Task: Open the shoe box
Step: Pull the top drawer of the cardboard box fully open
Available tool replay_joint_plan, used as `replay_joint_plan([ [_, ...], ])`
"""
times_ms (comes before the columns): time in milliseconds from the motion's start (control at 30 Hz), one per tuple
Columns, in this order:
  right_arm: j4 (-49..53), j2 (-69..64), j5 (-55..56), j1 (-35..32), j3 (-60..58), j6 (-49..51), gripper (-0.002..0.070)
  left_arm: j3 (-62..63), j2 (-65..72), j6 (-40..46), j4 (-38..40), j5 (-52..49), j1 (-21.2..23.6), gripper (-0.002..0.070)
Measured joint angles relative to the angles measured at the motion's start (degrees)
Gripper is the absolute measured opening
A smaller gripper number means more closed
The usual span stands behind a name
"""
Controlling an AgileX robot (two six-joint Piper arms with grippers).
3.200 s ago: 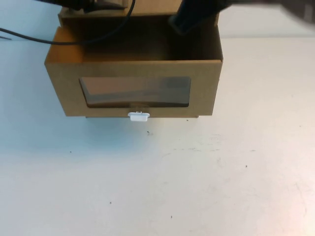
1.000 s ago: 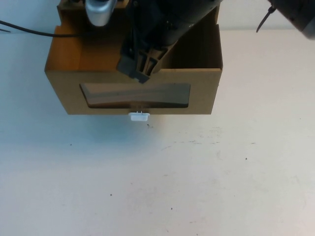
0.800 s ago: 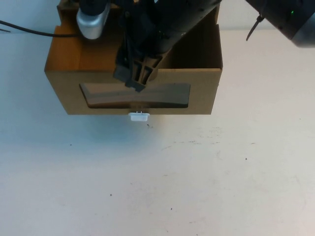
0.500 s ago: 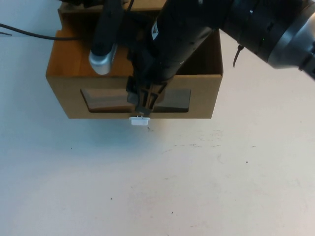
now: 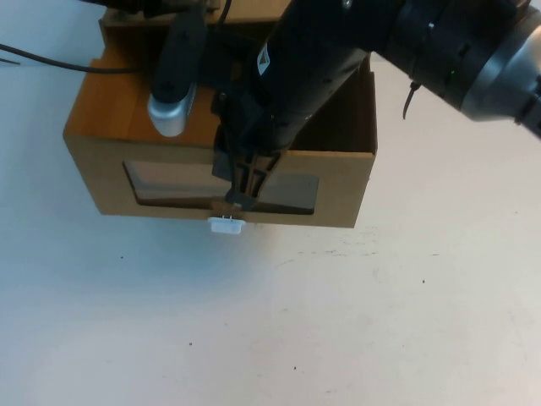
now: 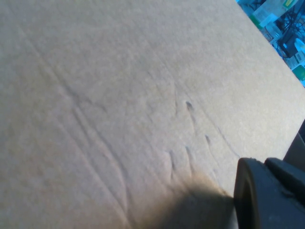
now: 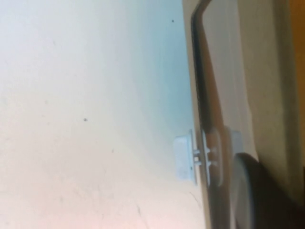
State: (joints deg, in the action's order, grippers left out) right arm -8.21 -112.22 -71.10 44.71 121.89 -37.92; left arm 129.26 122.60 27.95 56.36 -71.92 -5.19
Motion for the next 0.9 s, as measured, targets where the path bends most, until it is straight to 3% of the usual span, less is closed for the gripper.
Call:
replay_joint_plan([
  [733,4.22,4.86,0.73,4.41,-9.96,0.43,0.0018,0.0,0.0,0.0,0.0,0.07,0.0,-0.0004],
  [800,4.82,4.98,0.73,4.41,-9.96,0.43,0.0048,0.0,0.0,0.0,0.0,0.07,0.0,-0.0004],
  [900,4.98,5.08,0.46,4.41,-9.75,0.96,0.0161,0.0,0.0,0.0,0.0,0.07,0.0,-0.0004],
])
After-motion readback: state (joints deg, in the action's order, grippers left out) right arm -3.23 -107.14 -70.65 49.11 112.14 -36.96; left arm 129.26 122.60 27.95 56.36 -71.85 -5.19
